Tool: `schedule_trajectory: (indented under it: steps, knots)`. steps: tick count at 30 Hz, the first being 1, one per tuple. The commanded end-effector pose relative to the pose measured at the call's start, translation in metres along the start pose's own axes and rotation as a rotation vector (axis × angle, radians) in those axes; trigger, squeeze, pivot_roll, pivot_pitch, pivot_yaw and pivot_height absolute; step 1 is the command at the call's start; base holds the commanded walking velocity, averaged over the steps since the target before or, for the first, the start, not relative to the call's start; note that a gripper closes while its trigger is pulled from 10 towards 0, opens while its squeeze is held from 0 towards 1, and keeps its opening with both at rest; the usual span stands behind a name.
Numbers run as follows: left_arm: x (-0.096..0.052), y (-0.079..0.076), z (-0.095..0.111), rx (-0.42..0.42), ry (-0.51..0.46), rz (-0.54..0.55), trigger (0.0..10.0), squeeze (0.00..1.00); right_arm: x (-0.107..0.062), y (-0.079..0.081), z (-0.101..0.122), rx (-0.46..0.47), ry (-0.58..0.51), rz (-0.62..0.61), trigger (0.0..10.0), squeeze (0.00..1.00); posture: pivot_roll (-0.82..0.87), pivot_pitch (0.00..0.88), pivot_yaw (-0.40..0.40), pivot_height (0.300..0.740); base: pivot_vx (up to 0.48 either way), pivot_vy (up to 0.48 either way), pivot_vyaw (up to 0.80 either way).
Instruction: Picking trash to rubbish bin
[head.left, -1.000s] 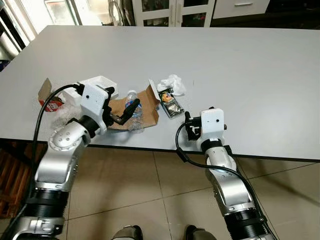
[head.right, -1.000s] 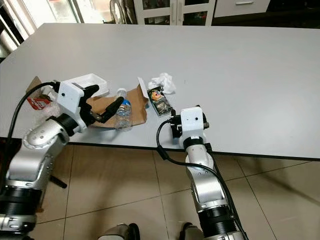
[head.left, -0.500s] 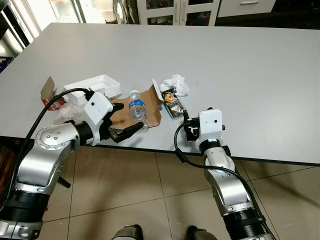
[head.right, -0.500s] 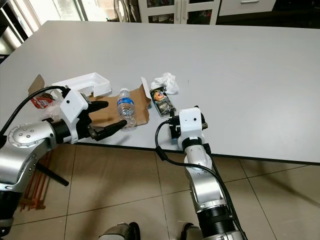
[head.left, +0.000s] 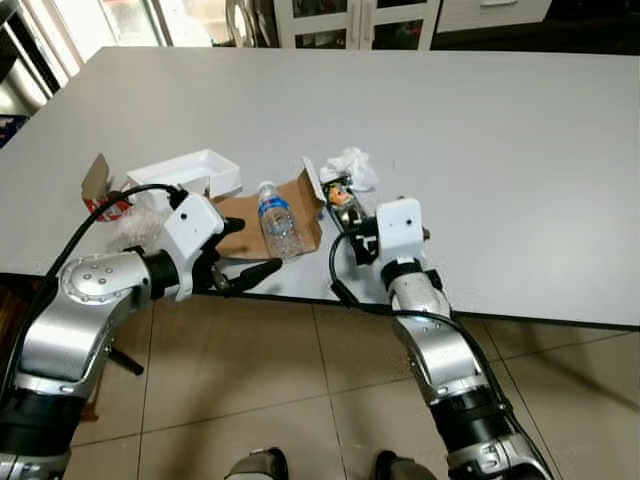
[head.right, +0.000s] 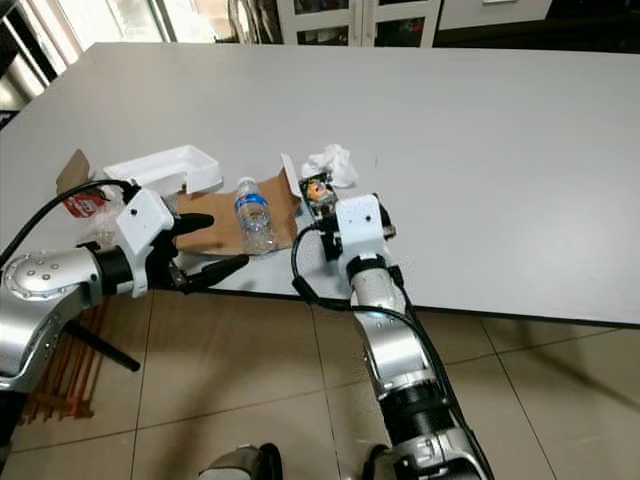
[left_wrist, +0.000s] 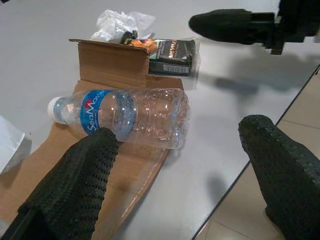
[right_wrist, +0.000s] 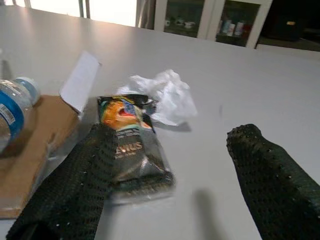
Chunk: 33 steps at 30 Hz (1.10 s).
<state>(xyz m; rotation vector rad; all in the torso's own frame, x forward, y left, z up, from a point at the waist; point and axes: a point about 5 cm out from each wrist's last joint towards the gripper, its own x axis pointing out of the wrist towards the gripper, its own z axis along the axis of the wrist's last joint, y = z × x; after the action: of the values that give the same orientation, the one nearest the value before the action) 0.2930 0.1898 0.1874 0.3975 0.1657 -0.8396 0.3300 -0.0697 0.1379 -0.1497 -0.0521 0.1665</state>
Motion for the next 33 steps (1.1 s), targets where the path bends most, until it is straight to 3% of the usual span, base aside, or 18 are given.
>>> schedule_trajectory:
  steps: [1, 19, 25, 33]
  knots:
    - [-0.004, -0.002, 0.0, -0.005, 0.008, -0.014, 10.0, 0.0, 0.002, 0.002, -0.005, 0.029, 0.033, 0.014, 10.0, 0.0, 0.17, 0.185, 0.073, 0.74, 0.0, 0.0, 0.0]
    - [-0.026, -0.009, 0.0, -0.01, 0.053, 0.006, 10.0, 0.0, 0.029, 0.006, 0.001, 0.109, 0.061, 0.102, 10.0, 0.0, 0.26, 0.235, 0.067, 0.74, 0.0, 0.0, 0.0]
    - [-0.03, -0.01, 0.0, -0.014, 0.061, 0.012, 10.0, 0.0, 0.035, 0.011, 0.006, 0.105, 0.047, 0.134, 10.0, 0.0, 0.27, 0.238, 0.065, 0.74, 0.0, 0.0, 0.0]
    - [-0.032, -0.011, -0.001, -0.018, 0.068, 0.021, 10.0, 0.0, 0.04, 0.015, 0.021, 0.03, -0.026, 0.156, 10.0, 0.0, 0.27, 0.24, 0.062, 0.74, 0.0, 0.0, 0.0]
